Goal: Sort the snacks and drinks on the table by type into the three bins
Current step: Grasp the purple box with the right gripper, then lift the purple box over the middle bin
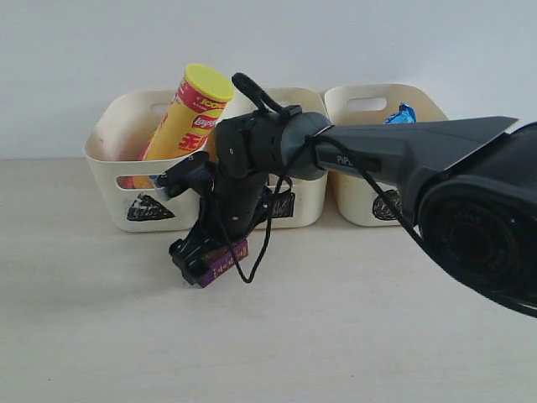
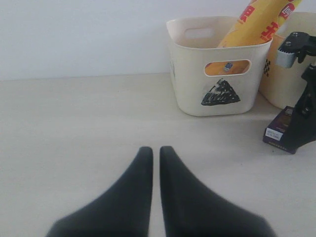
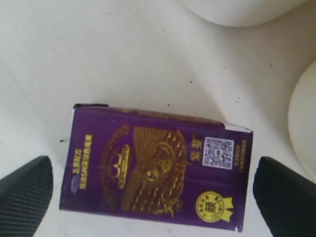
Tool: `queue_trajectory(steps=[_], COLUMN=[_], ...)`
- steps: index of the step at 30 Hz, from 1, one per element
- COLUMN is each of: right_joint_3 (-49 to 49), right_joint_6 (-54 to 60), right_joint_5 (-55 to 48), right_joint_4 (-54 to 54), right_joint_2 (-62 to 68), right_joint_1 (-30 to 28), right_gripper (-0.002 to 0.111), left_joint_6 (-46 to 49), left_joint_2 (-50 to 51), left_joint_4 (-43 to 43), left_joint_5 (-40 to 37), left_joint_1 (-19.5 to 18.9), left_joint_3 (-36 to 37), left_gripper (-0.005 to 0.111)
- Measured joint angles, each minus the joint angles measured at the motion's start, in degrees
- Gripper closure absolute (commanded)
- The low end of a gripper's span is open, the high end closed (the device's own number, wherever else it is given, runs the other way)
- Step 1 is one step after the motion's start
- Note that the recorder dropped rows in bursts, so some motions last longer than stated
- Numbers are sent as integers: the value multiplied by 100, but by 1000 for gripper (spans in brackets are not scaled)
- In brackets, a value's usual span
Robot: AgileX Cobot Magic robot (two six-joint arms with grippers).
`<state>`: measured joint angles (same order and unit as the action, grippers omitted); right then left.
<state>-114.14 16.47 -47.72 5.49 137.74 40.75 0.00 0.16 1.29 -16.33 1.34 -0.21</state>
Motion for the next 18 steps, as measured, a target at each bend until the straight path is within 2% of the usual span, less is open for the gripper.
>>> queue_trajectory(steps=[10, 12, 14, 15, 16, 18], right_joint_3=[0, 0, 0, 0, 0, 0], right_joint_6=[99, 108, 131, 131, 142, 142], right_joint_5=[60, 96, 119, 120, 120, 49], right_joint_4=[0, 71, 71, 71, 71, 71], right_joint_2=[168, 195, 195, 195, 195, 169], right_joint_1=[0, -11, -11, -11, -11, -11], right_gripper=[5, 20, 59, 98, 107, 109], left_joint_6=[0, 0, 0, 0, 0, 0], left_joint_2=[0, 0, 0, 0, 0, 0], left_joint_4=[0, 0, 0, 0, 0, 0], left_joint_5=[0, 0, 0, 0, 0, 0], left_joint_1=[0, 0, 0, 0, 0, 0], left_joint_3=[0, 0, 0, 0, 0, 0], left_gripper=[102, 102, 102, 102, 102, 102])
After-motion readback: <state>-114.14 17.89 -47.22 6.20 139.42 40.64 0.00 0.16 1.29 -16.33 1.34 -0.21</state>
